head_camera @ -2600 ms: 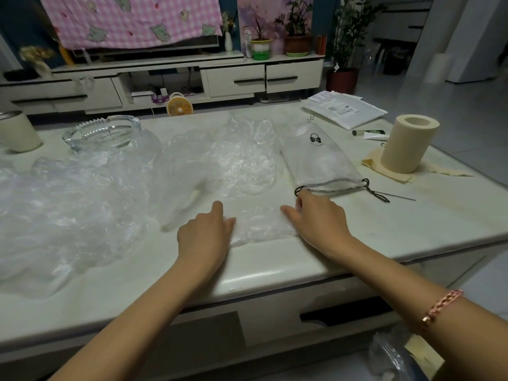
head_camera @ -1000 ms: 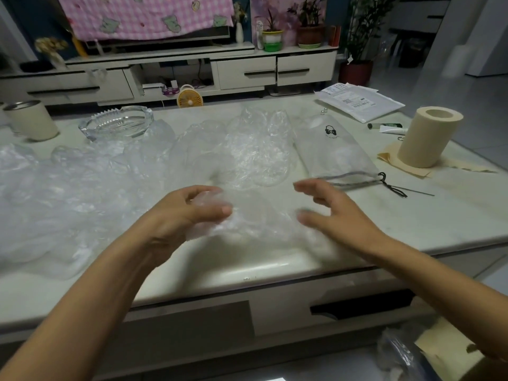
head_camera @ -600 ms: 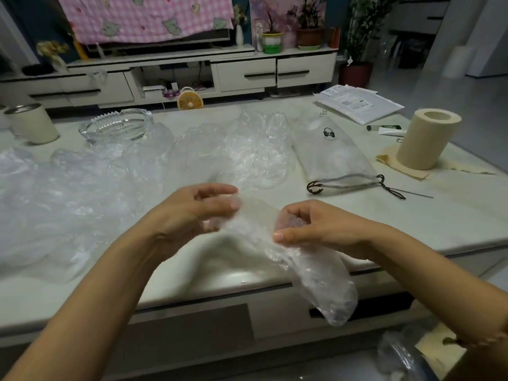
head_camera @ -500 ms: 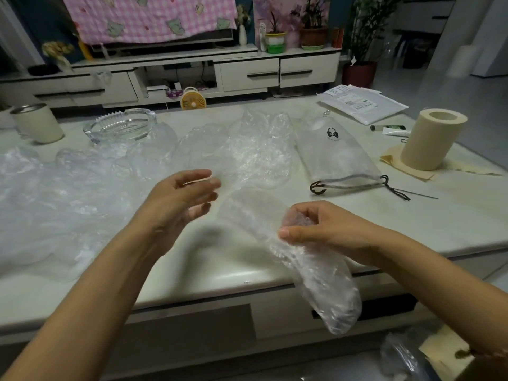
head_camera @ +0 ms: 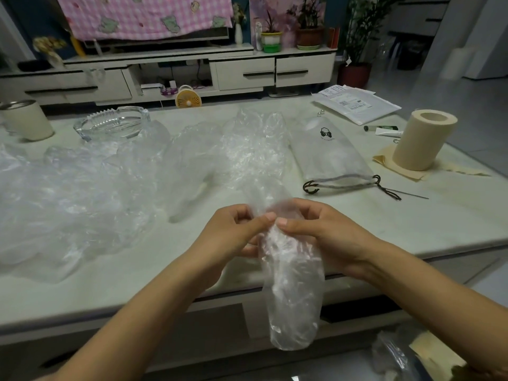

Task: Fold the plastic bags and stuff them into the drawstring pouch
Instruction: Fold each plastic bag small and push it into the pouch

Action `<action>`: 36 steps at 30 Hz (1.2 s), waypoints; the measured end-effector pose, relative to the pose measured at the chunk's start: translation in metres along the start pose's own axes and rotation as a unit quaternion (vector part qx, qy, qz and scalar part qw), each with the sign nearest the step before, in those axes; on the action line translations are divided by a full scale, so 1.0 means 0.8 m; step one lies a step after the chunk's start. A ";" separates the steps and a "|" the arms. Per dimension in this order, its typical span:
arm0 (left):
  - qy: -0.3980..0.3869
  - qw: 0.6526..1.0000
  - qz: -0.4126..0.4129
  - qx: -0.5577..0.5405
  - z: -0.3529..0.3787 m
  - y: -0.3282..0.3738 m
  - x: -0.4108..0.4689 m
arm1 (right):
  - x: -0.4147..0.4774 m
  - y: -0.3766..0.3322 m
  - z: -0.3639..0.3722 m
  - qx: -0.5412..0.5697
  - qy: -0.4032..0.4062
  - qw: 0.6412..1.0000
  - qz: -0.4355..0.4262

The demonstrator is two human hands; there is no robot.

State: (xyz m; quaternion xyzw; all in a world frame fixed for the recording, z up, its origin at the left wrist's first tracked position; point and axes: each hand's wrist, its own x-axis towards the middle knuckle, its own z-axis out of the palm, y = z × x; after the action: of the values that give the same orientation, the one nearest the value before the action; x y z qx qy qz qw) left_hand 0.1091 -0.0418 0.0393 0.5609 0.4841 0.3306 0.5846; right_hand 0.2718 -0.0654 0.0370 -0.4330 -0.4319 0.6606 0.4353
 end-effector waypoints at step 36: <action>0.067 0.995 -0.019 -0.076 0.013 0.001 0.000 | -0.027 0.026 -0.004 -0.459 0.012 0.804 -0.378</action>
State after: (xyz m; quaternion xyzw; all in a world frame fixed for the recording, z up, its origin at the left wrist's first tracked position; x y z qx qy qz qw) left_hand 0.1189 -0.0454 0.0391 0.4825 0.5059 0.3920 0.5979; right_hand 0.2762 -0.0903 0.0202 -0.3930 -0.8089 0.1632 0.4058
